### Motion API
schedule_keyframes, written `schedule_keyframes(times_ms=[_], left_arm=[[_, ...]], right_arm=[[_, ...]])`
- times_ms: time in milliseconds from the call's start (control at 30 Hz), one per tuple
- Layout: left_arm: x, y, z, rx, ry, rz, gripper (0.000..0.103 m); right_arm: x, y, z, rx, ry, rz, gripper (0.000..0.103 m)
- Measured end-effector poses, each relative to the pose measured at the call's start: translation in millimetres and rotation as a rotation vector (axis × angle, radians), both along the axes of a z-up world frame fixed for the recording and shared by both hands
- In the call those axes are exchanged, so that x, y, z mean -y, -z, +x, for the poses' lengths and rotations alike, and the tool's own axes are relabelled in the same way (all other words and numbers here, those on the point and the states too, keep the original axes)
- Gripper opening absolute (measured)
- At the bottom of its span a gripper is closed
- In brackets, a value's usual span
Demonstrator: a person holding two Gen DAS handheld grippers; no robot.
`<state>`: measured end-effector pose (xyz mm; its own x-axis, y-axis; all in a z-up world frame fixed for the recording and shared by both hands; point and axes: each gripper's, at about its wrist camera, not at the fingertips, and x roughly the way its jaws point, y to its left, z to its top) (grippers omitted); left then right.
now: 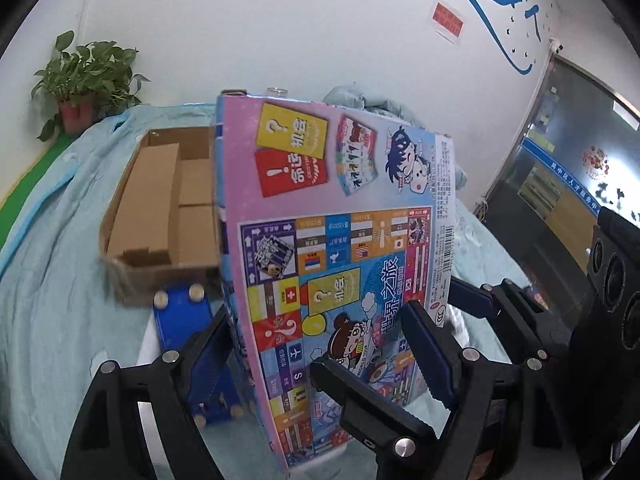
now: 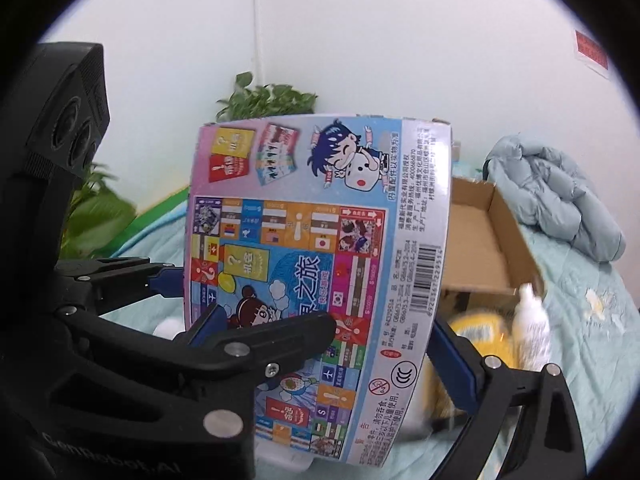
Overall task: Organize rigid objects
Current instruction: 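Lower the board-game box flat into the cardboard box and open both grippers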
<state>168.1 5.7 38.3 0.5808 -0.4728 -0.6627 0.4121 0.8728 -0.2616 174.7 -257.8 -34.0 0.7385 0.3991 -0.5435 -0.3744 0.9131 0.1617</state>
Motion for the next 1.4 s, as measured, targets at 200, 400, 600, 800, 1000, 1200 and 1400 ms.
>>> schedule_keyframes(times_ms=[200, 400, 600, 800, 1000, 1200, 1400], left_arm=[[6.7, -31.4, 54.8, 0.044, 0.005, 0.009, 0.081], [8.2, -40.5, 107.2, 0.033, -0.002, 0.029, 0.081], [12.2, -26.5, 162.4, -0.045, -0.026, 0.044, 0.076], [17.7, -3.1, 194.9, -0.089, -0.054, 0.061, 0.074], [7.2, 35.9, 214.3, -0.158, -0.097, 0.093, 0.069], [-6.4, 64.4, 224.3, -0.163, -0.149, 0.143, 0.060], [-19.0, 78.6, 230.2, -0.186, -0.134, 0.189, 0.024]], right_arm=[[-0.3, -19.0, 48.2, 0.046, -0.003, -0.035, 0.096], [-3.3, -26.0, 97.0, 0.027, -0.030, -0.036, 0.095], [-5.9, -5.4, 144.8, -0.073, -0.076, -0.006, 0.091], [-8.2, 22.3, 181.7, -0.186, -0.099, 0.035, 0.086], [-18.0, 49.3, 204.5, -0.343, -0.136, 0.055, 0.078], [-28.6, 67.1, 205.6, -0.417, -0.132, 0.015, 0.068], [-34.4, 92.1, 217.6, -0.542, -0.123, -0.030, 0.058]])
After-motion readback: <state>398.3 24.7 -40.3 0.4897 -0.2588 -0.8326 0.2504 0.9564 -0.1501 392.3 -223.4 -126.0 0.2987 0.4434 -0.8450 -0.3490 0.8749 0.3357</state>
